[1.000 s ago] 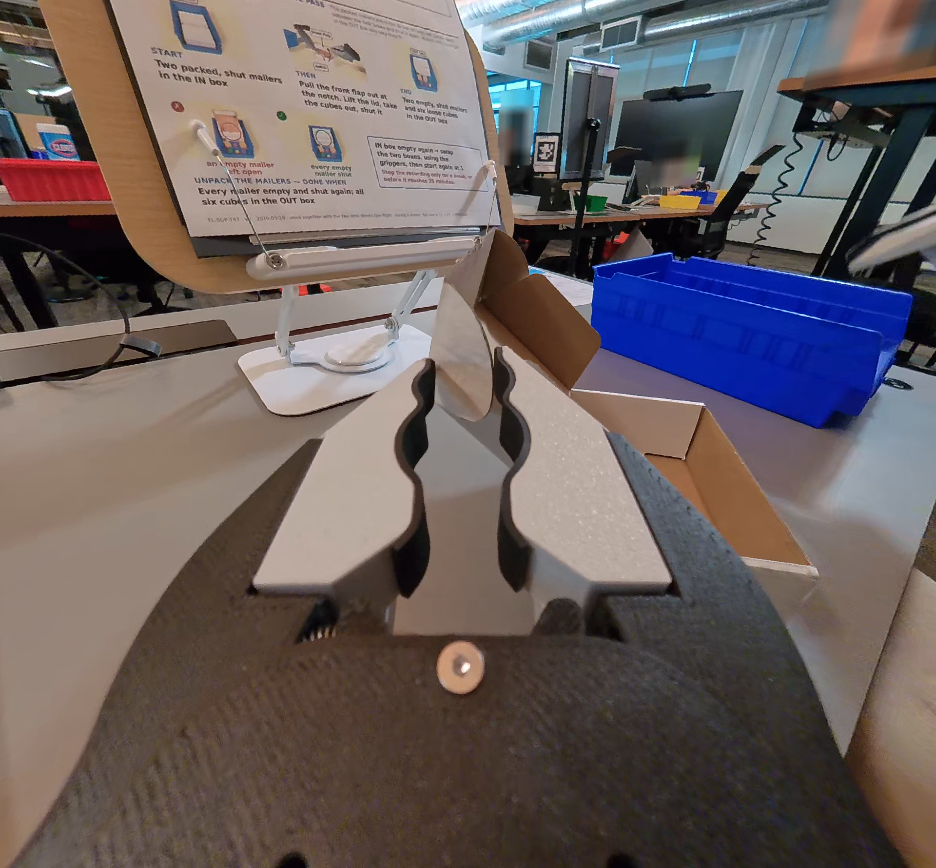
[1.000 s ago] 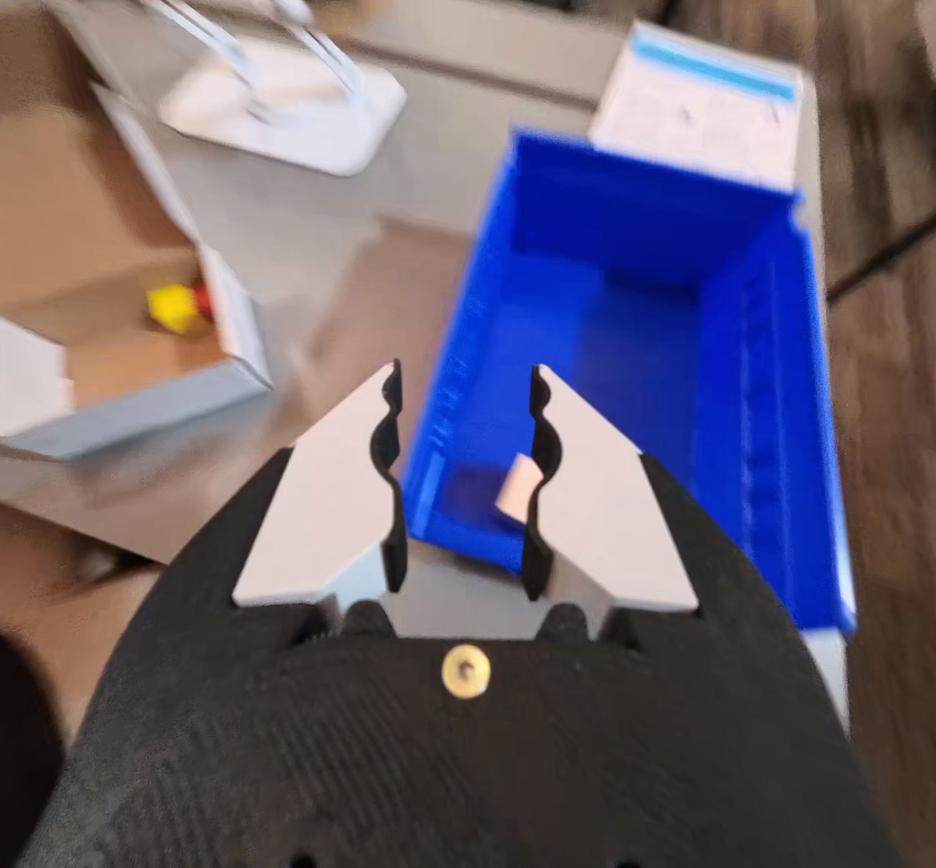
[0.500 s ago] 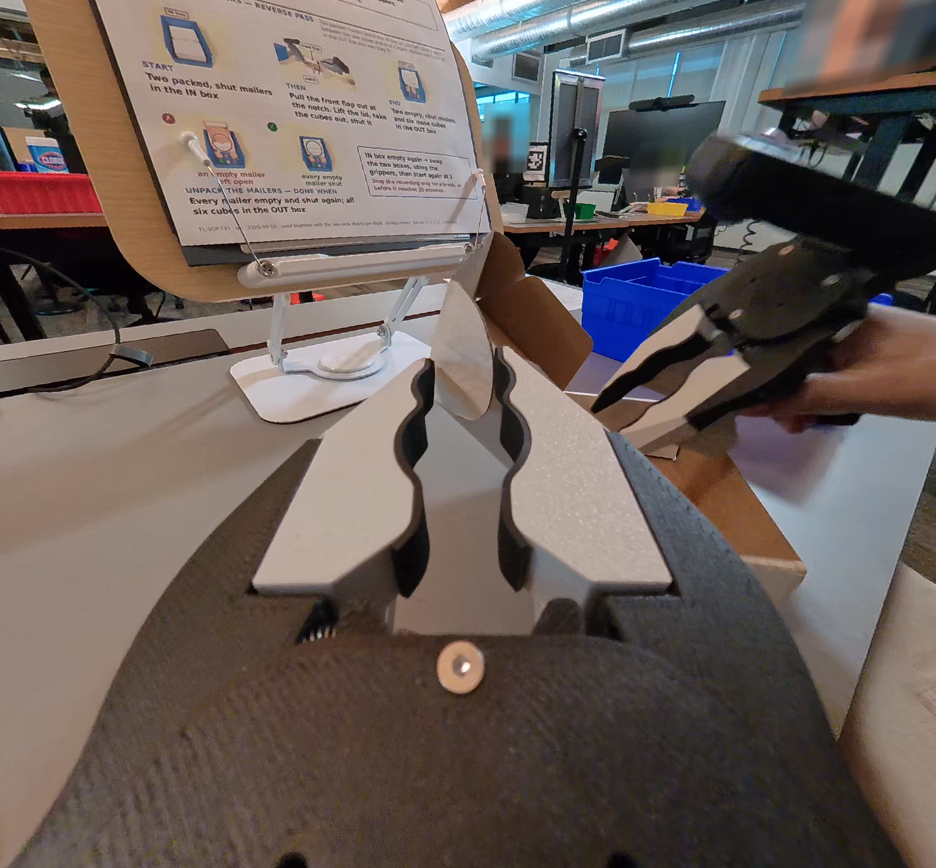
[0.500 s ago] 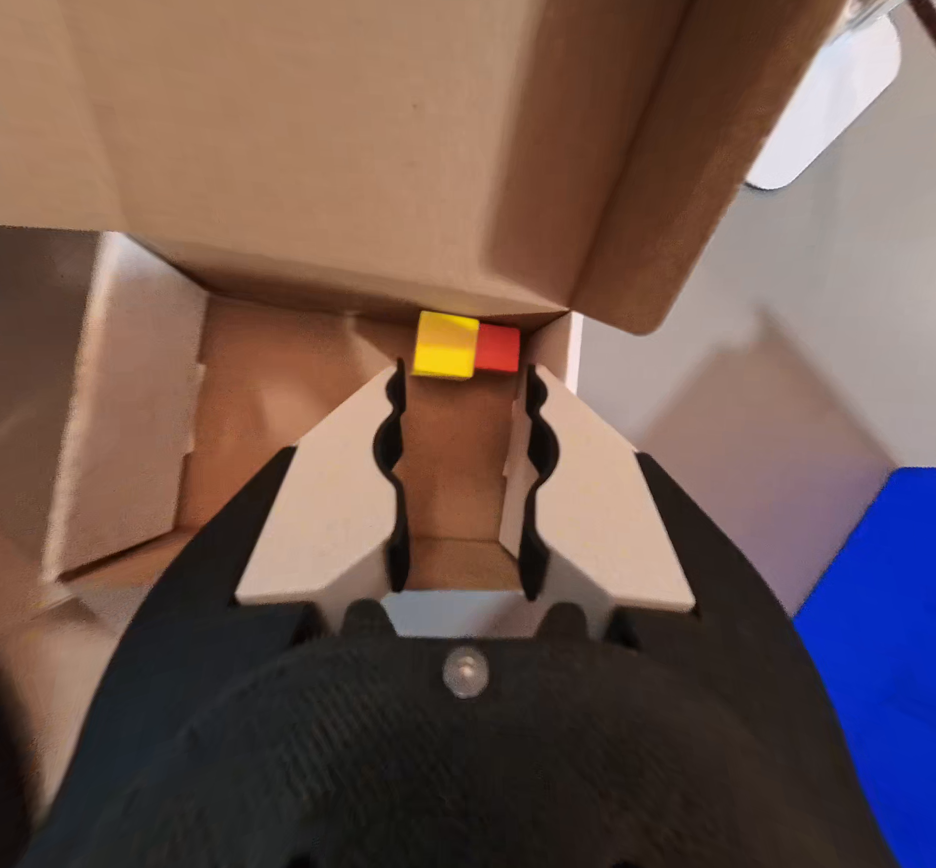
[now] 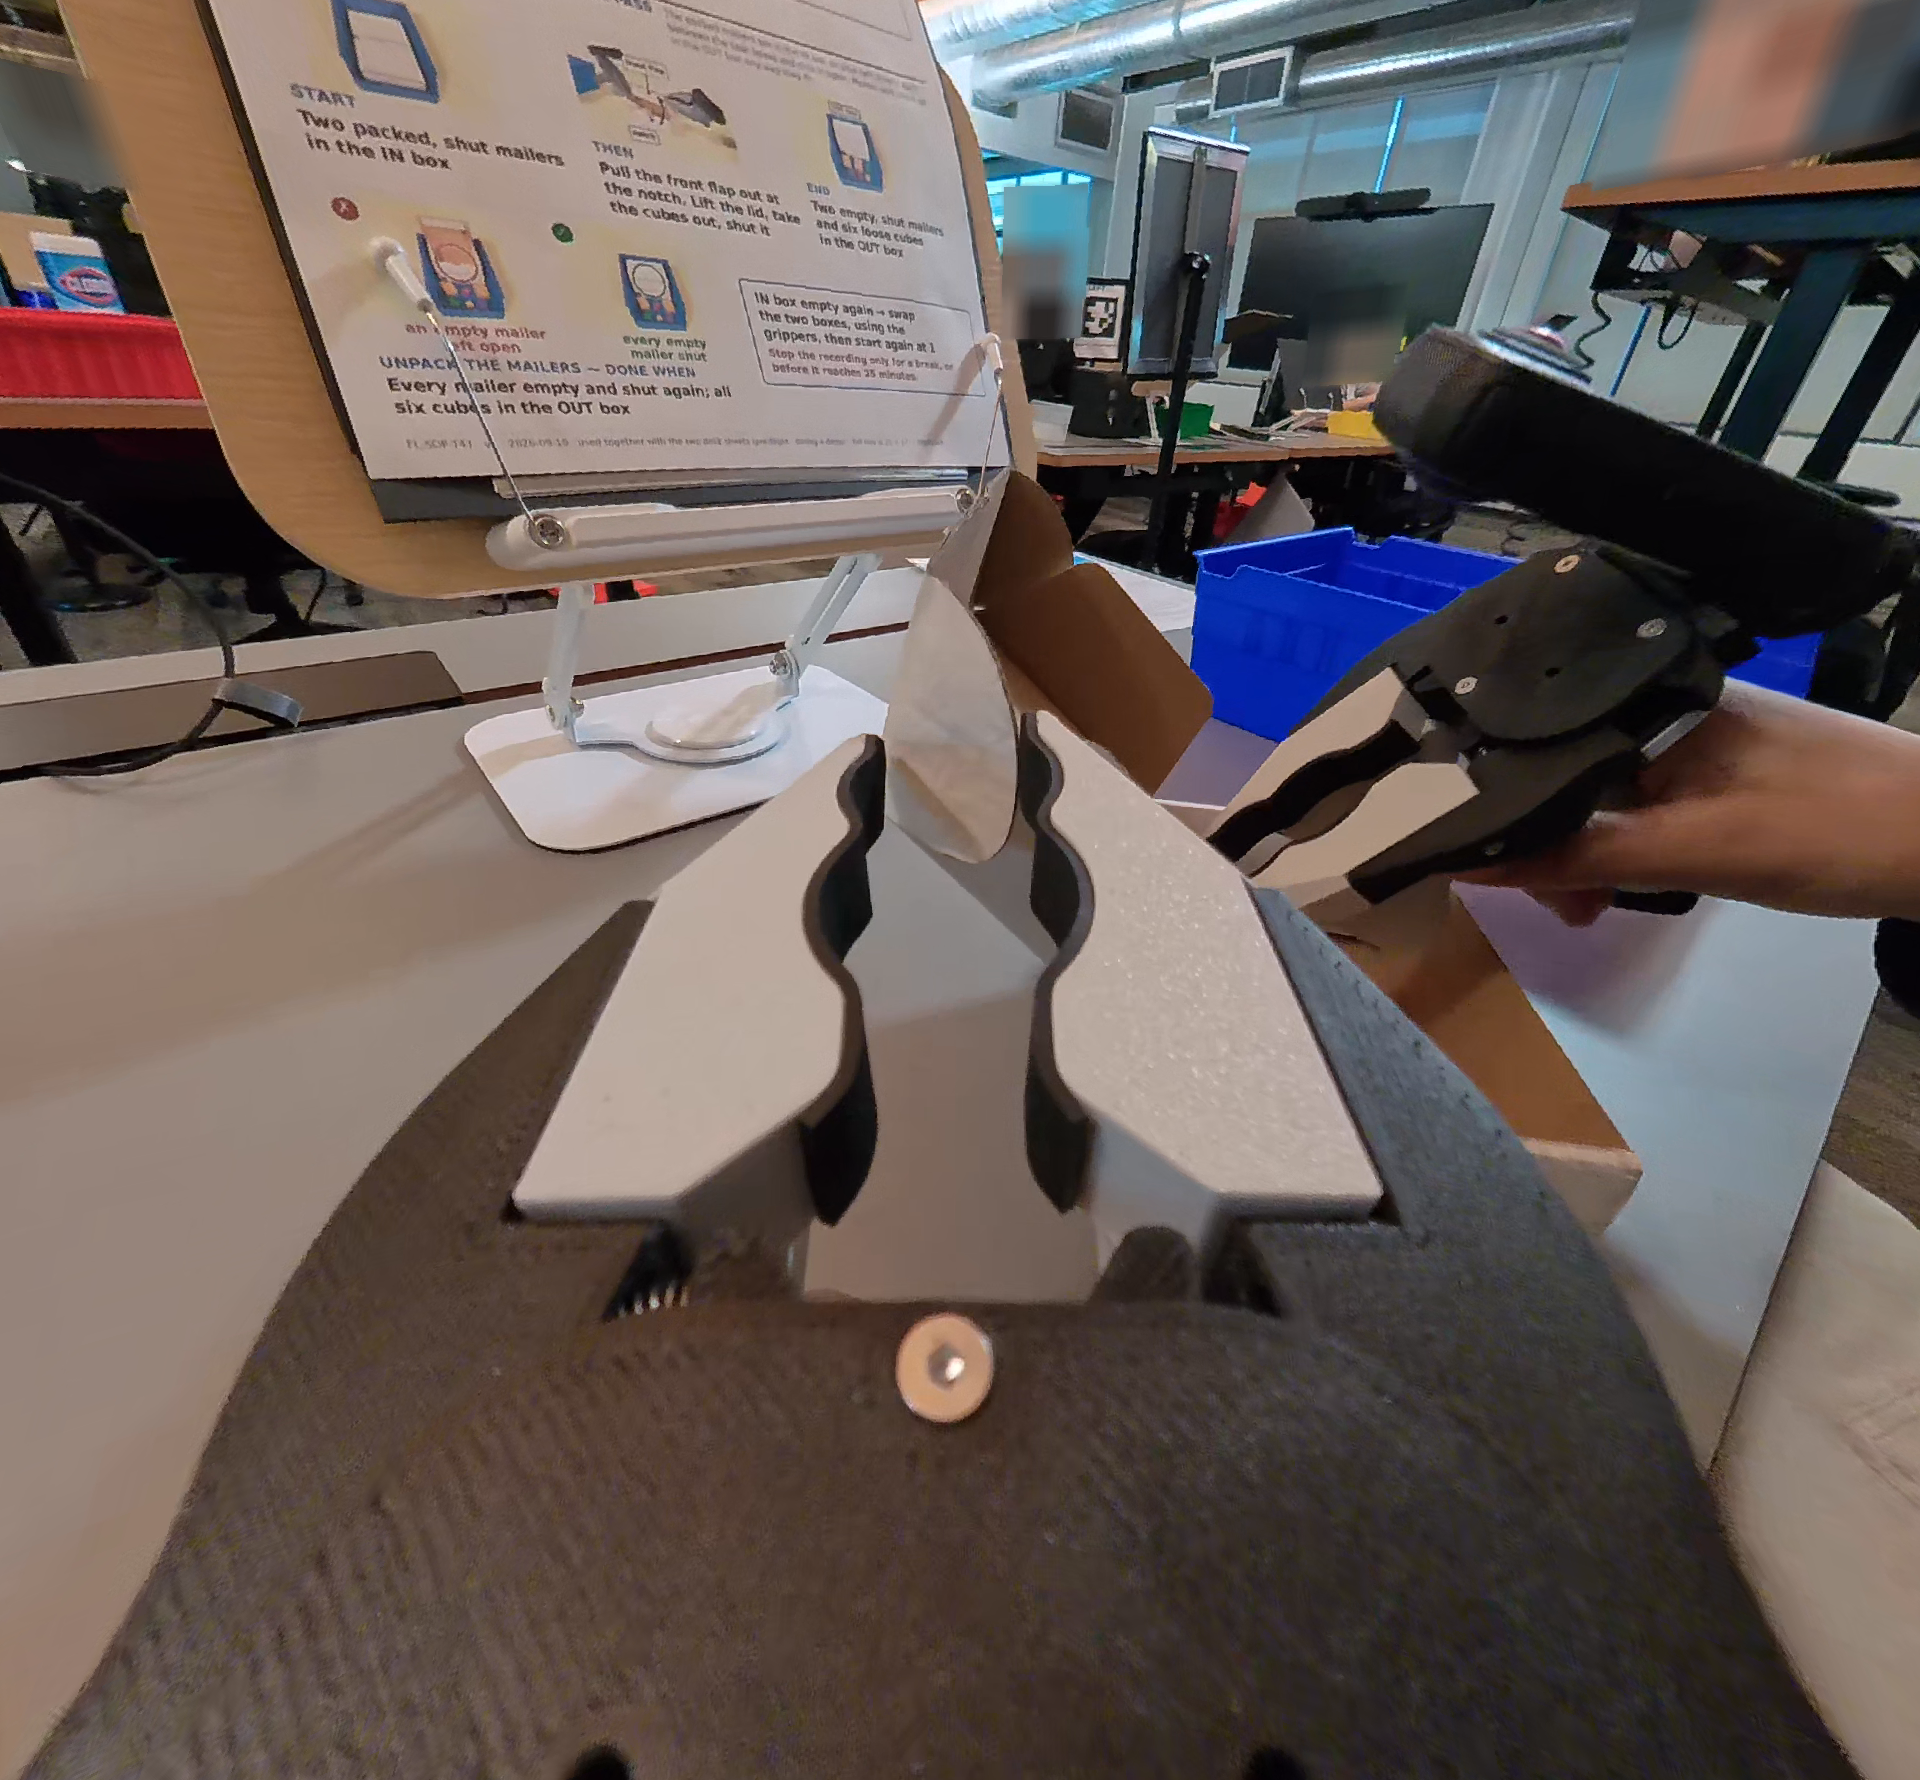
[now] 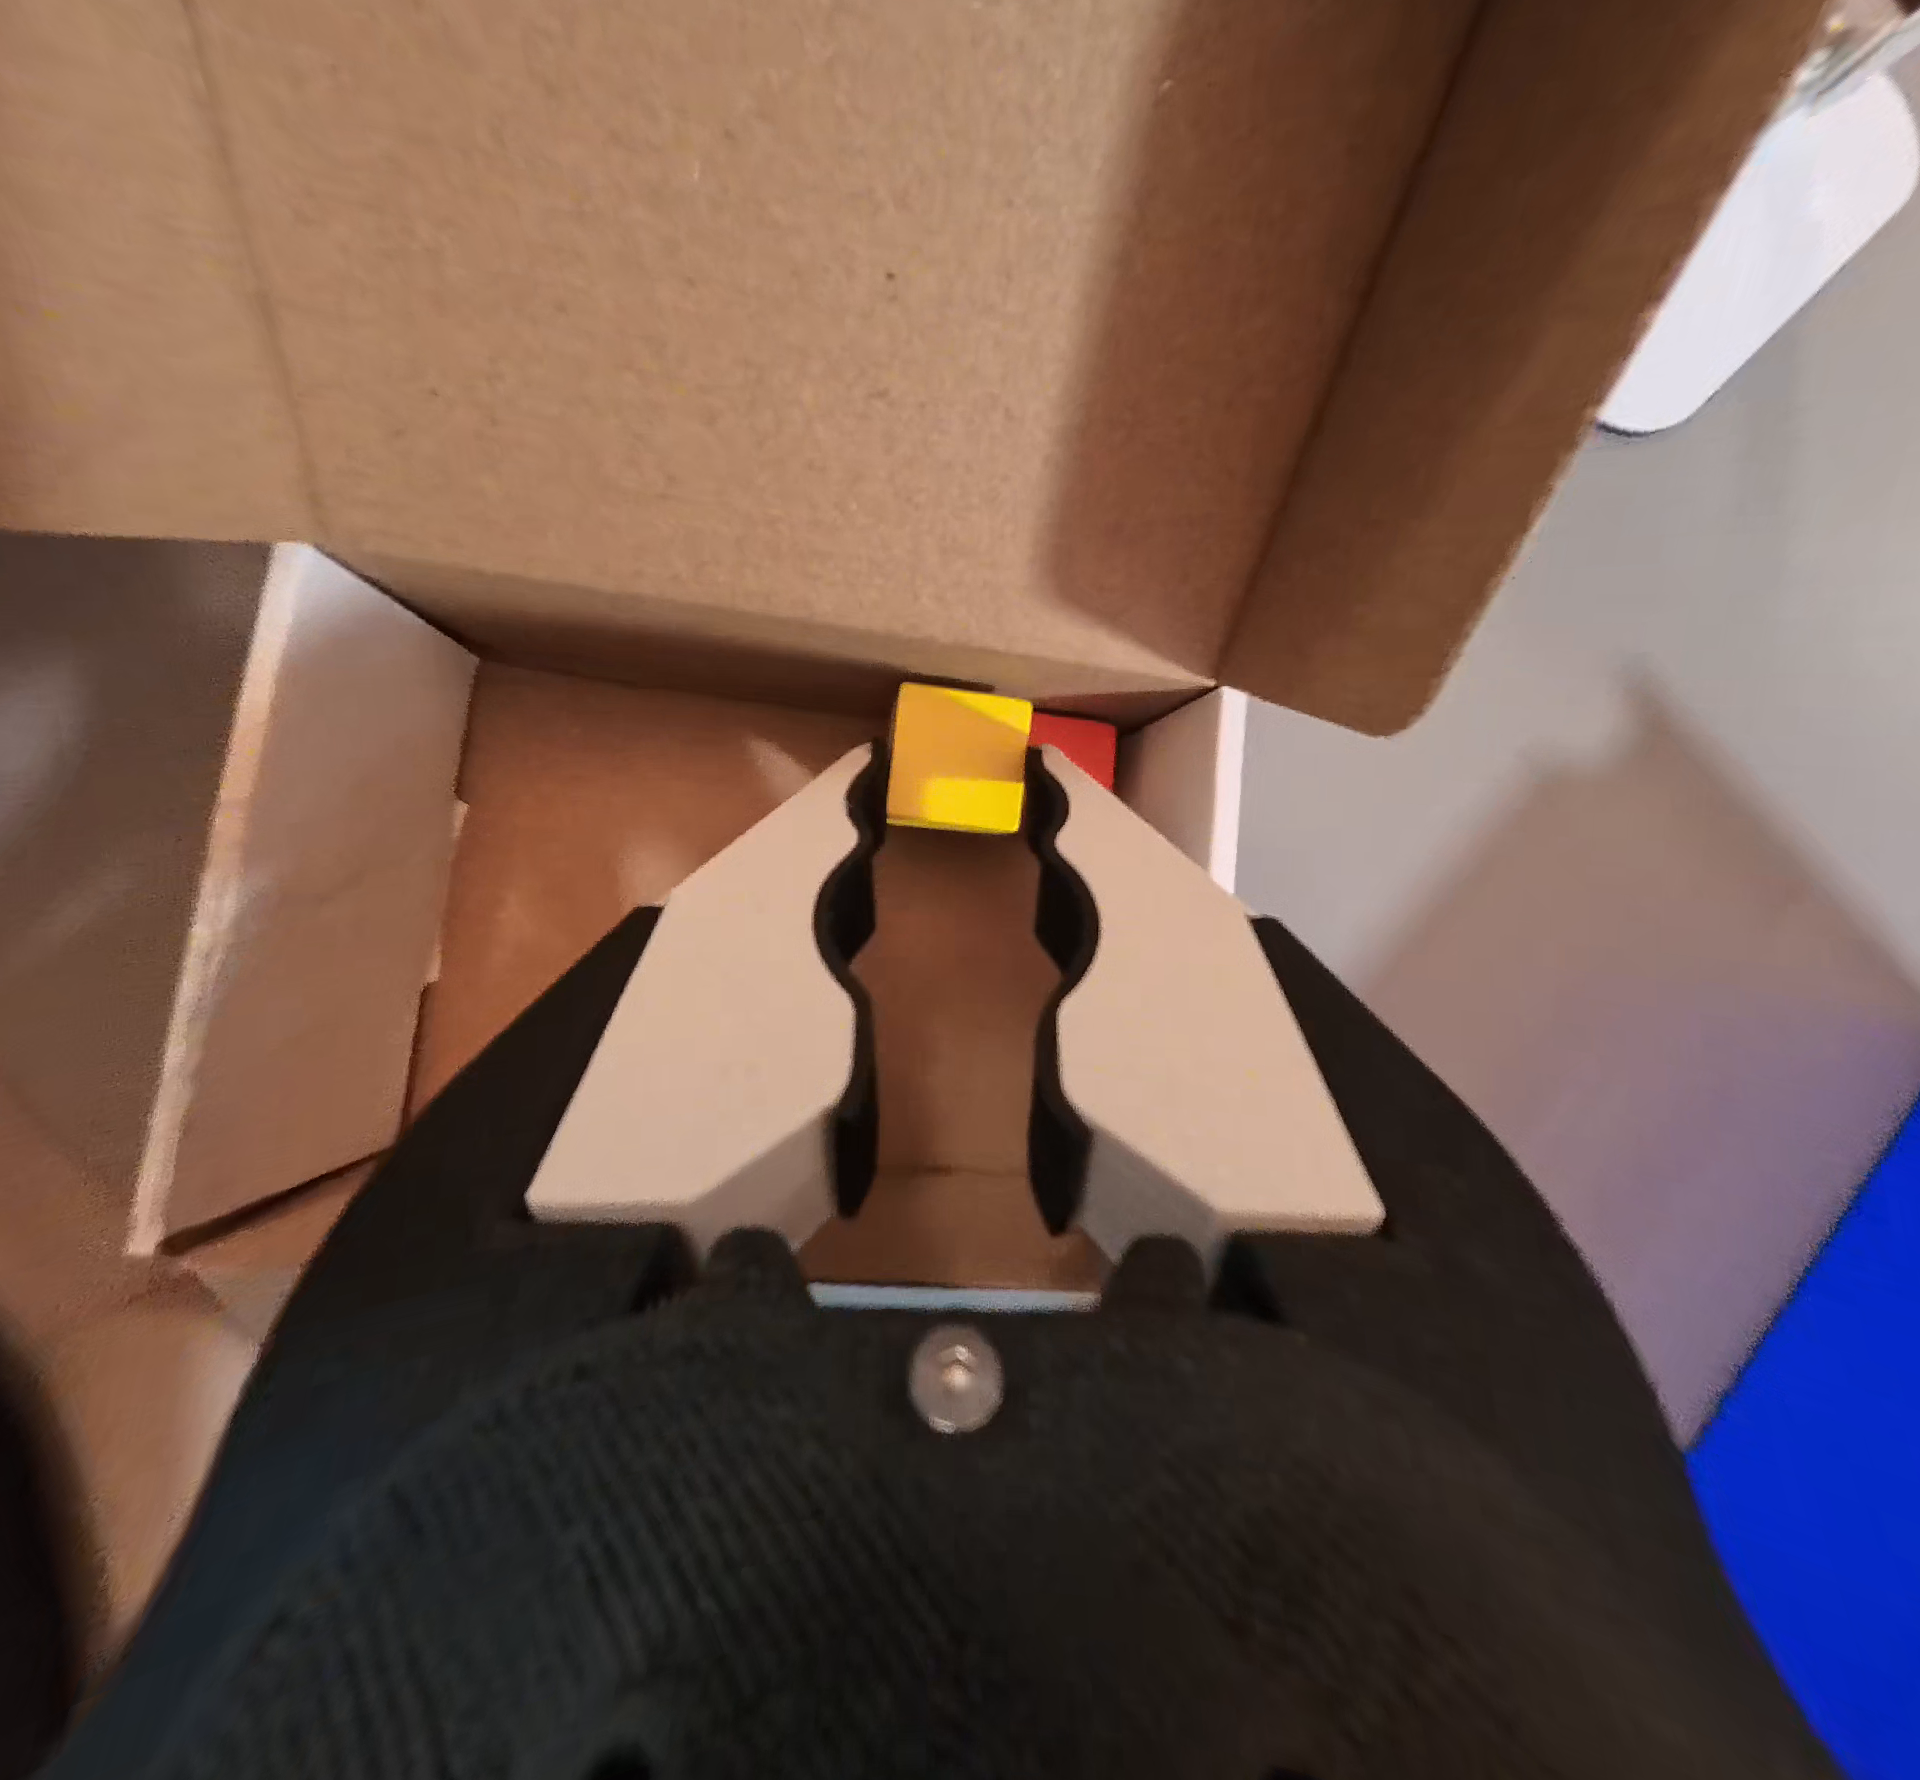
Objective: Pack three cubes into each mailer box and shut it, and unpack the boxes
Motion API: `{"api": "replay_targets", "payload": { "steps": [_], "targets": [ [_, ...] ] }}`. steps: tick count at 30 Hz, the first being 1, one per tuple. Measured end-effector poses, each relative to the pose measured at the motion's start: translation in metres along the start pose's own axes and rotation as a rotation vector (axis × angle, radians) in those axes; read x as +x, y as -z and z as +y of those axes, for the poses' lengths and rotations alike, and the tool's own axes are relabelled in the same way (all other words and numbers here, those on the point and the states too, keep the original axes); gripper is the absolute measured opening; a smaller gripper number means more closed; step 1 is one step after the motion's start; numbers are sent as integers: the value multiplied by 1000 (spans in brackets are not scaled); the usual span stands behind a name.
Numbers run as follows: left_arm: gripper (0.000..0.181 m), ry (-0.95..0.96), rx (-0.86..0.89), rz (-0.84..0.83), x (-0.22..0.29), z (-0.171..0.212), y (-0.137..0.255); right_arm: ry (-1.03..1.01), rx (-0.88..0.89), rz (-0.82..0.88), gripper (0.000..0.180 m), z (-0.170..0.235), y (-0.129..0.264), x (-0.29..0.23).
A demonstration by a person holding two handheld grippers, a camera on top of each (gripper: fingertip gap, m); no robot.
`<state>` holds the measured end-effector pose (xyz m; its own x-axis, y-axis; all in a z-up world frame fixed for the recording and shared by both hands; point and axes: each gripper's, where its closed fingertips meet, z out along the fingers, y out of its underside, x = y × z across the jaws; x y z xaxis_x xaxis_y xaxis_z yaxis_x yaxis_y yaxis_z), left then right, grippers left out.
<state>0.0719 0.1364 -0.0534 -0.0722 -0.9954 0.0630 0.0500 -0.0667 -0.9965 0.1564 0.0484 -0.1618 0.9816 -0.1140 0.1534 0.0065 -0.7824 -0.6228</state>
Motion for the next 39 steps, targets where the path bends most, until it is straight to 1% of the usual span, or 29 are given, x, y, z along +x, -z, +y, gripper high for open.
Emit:
{"api": "replay_targets", "payload": {
  "steps": [2, 4, 5, 9, 14, 15, 16, 18, 23, 24, 26, 31, 39],
  "targets": [
    [25, -3, 0, -4, 1, 0, 0, -21, 13, -17, 25, -1, 1, -1],
    [25, -3, -2, -8, 1, 0, 0, -29, 2, -12, 33, 2, -1, 0],
    [25, -3, -3, -10, 1, 0, 0, -25, -12, -17, 34, 5, -3, -1],
    [26, -6, -4, -12, 1, -1, 0, -16, -16, -27, 27, 8, -6, -5],
    [26, -12, -7, -13, -2, 0, 0, -20, -3, -12, 37, 5, 3, 1],
    [27, -9, -7, -12, -2, 0, 0, -31, -16, -21, 46, 7, 3, 0],
    [27, -6, -8, -12, -3, 1, 0, -41, -37, -28, 50, 11, 2, -1],
    [28, -3, -11, -12, -3, 1, 0, -52, -78, -7, 55, 19, 1, 2],
    [28, -31, -21, -15, 0, 1, 0, -52, -137, 4, 54, 30, -5, -1],
    [28, -34, -21, -17, 0, 1, 0, -47, -137, 1, 51, 31, -6, -2],
    [28, -35, -21, -18, 1, 1, 0, -30, -136, 22, 37, 31, -6, 1],
    [28, -34, -22, -22, -1, 1, 0, -12, -93, 33, 36, 22, 2, 5],
    [28, -36, -20, -18, 0, 1, 0, -3, 36, 16, 36, -5, 35, 10]
  ]
}}
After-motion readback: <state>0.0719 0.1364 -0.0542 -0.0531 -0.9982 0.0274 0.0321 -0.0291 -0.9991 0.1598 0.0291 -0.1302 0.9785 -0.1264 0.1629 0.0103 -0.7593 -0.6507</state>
